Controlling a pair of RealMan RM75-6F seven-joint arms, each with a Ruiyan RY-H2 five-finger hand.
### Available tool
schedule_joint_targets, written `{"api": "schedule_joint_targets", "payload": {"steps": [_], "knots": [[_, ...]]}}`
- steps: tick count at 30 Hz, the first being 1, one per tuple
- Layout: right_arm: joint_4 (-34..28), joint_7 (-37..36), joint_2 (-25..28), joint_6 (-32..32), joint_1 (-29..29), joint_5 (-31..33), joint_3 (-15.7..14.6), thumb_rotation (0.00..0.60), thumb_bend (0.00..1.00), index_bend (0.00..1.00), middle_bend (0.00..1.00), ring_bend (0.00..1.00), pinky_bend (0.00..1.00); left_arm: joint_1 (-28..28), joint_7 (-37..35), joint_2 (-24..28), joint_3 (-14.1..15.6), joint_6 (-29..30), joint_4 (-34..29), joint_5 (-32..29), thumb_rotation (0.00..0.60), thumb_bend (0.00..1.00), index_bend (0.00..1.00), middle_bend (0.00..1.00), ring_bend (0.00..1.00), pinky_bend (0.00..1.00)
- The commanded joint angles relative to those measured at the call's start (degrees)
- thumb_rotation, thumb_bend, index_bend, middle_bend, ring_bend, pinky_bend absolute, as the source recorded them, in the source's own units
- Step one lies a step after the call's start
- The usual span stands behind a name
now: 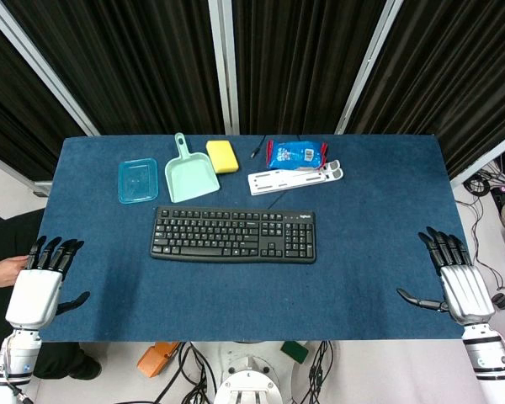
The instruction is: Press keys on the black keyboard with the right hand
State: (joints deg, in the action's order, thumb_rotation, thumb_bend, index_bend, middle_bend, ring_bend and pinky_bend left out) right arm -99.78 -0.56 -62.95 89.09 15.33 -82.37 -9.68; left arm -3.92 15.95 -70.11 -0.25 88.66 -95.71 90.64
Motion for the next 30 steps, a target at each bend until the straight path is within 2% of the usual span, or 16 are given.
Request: {"api": "schedule_joint_targets", "payload": {"steps": [1,3,5,6,7,8,10,11,13,15,18,21,24,30], "knots": [[0.1,0.3,-0.2,-1.6,-0.2,0.2,1.1,0.298,0.27,0.0,0.0,0.0,0.0,-0.1,0.1,0.2,-0.2,-0.2,-0.1,-0.2,0.6,0.1,0.16,0.16,0.11,0.01],[-0.3,1.0,-0.4,-2.3,-0.1,-0.1,2.1,0.301,0.27,0.0,0.0,0.0,0.03,-0.3,0.1,0.3,-0.4,-0.4,-0.2,-0.3,0.6,0.1,0.16,0.16,0.11,0.0],[-1.7,2.4,-0.4,-3.8,0.8,-0.4,3.2,0.319,0.27,0.0,0.04,0.03,0.11,-0.4,0.1,0.4,-0.4,-0.5,-0.2,-0.2,0.6,0.1,0.16,0.16,0.11,0.01],[-2.5,3.7,-0.2,-4.7,1.5,-0.5,3.8,0.337,0.27,0.0,0.09,0.09,0.2,-0.5,0.2,0.4,-0.4,-0.5,-0.2,-0.1,0.6,0.1,0.16,0.16,0.11,0.01],[-3.5,5.3,-0.2,-5.8,2.3,-0.4,4.6,0.356,0.27,0.0,0.17,0.21,0.34,-0.6,0.2,0.4,-0.5,-0.6,-0.2,-0.1,0.6,0.1,0.16,0.16,0.11,0.01],[-4.6,6.8,-0.1,-6.9,3.0,-0.1,5.2,0.36,0.27,0.0,0.21,0.29,0.43,-0.6,0.2,0.4,-0.6,-0.7,-0.1,-0.1,0.6,0.1,0.16,0.16,0.11,0.01],[-7.7,11.1,-0.4,-11.5,6.5,0.4,7.3,0.361,0.27,0.0,0.35,0.54,0.68,-0.8,0.1,0.2,-0.8,-0.9,-0.1,-0.2,0.6,0.1,0.16,0.16,0.11,0.01],[-8.9,12.6,-0.4,-13.5,7.7,1.4,8.1,0.392,0.31,0.01,0.44,0.66,0.79,-0.9,0.1,0.2,-0.8,-0.9,0.0,-0.1,0.6,0.1,0.16,0.16,0.11,0.01],[-11.5,15.8,-0.9,-19.3,11.5,4.3,10.3,0.524,0.45,0.06,0.63,0.85,0.95,-1.0,0.3,0.1,-0.9,-0.9,0.0,0.0,0.6,0.1,0.16,0.16,0.11,0.01],[-13.0,20.3,-2.3,-25.6,16.2,9.6,13.1,0.598,0.62,0.1,0.75,0.96,1.0,-1.1,0.3,0.1,-1.1,-0.9,0.0,-0.1,0.6,0.1,0.16,0.16,0.11,0.0],[-13.2,26.7,-5.3,-31.8,22.2,18.3,16.7,0.6,0.83,0.19,0.87,1.0,1.0,-1.3,0.2,0.1,-1.3,-1.3,0.2,-0.5,0.6,0.1,0.16,0.16,0.11,0.0],[-12.6,33.2,-8.8,-35.0,27.9,26.9,19.1,0.594,0.95,0.26,0.92,1.0,1.0,-1.6,0.0,0.1,-1.5,-1.9,0.6,-1.0,0.6,0.1,0.16,0.16,0.11,0.0],[-11.1,38.8,-12.4,-36.6,33.4,35.0,20.5,0.571,1.0,0.29,0.93,1.0,1.0,-1.8,-0.3,0.2,-1.6,-2.2,1.0,-1.3,0.6,0.1,0.16,0.16,0.11,0.0],[-6.8,46.2,-19.0,-37.8,43.0,48.7,21.2,0.553,1.0,0.29,0.93,1.0,1.0,-1.7,-1.4,0.3,-1.7,-2.5,2.1,-2.2,0.6,0.1,0.16,0.16,0.11,0.0]]}}
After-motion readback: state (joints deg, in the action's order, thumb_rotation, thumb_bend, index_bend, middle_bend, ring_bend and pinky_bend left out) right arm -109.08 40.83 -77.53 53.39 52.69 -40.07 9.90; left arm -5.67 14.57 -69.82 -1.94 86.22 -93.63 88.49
